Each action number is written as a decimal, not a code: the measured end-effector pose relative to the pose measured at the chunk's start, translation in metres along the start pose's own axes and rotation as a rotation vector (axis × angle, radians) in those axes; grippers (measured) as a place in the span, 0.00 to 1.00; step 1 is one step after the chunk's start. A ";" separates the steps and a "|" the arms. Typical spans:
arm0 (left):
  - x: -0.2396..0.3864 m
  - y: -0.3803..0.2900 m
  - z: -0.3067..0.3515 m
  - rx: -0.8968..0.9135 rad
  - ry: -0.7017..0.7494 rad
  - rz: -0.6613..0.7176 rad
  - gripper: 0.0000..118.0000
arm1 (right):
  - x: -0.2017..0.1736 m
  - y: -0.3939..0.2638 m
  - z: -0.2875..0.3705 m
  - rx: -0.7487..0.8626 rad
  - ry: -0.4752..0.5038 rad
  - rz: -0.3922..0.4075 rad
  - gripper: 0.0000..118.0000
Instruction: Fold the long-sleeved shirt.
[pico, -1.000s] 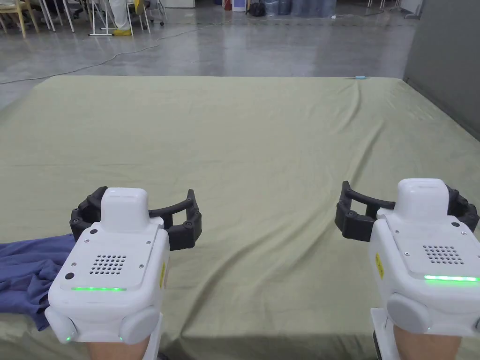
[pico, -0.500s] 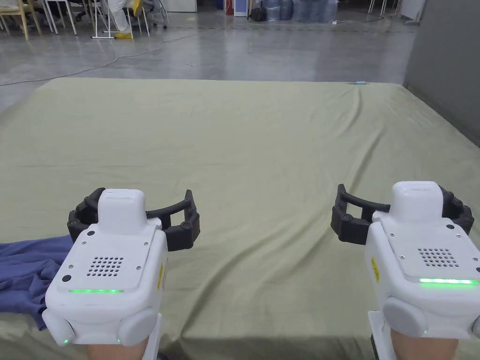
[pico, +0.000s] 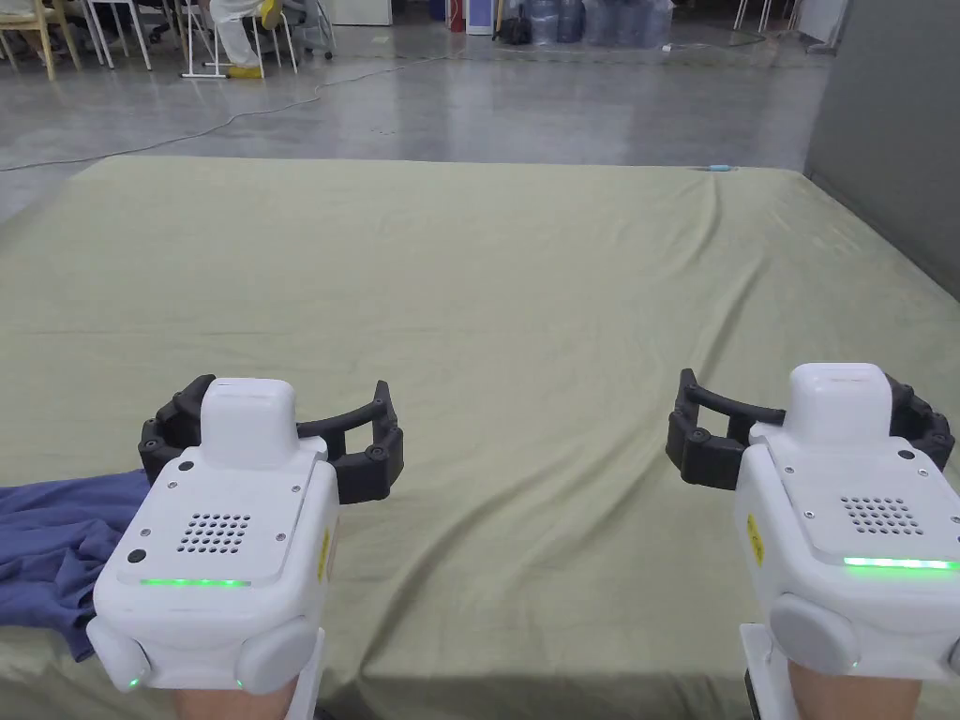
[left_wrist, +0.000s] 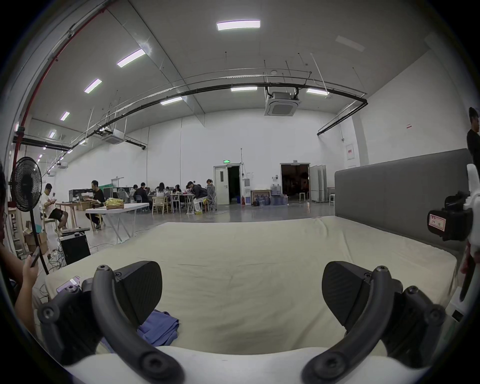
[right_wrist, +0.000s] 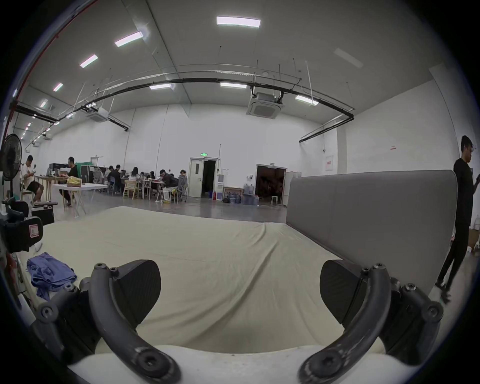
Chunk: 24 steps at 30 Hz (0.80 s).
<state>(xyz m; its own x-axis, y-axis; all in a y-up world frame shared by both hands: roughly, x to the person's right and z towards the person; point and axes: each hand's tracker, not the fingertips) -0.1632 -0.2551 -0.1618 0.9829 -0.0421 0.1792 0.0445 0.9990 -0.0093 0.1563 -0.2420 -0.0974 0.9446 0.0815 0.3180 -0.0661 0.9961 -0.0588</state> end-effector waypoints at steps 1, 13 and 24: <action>0.000 0.000 0.000 0.002 -0.005 -0.001 1.00 | 0.000 0.000 0.000 0.001 0.001 0.001 1.00; 0.005 0.003 -0.004 -0.010 -0.041 0.010 1.00 | 0.001 -0.003 -0.002 -0.002 0.010 -0.008 1.00; 0.008 0.005 -0.006 -0.005 -0.035 -0.021 1.00 | 0.002 -0.003 -0.003 -0.005 0.004 -0.009 1.00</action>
<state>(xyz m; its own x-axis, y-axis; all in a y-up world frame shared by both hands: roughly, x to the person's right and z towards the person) -0.1543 -0.2509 -0.1662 0.9750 -0.0627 0.2133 0.0664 0.9977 -0.0104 0.1592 -0.2453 -0.0993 0.9463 0.0723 0.3150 -0.0559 0.9966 -0.0607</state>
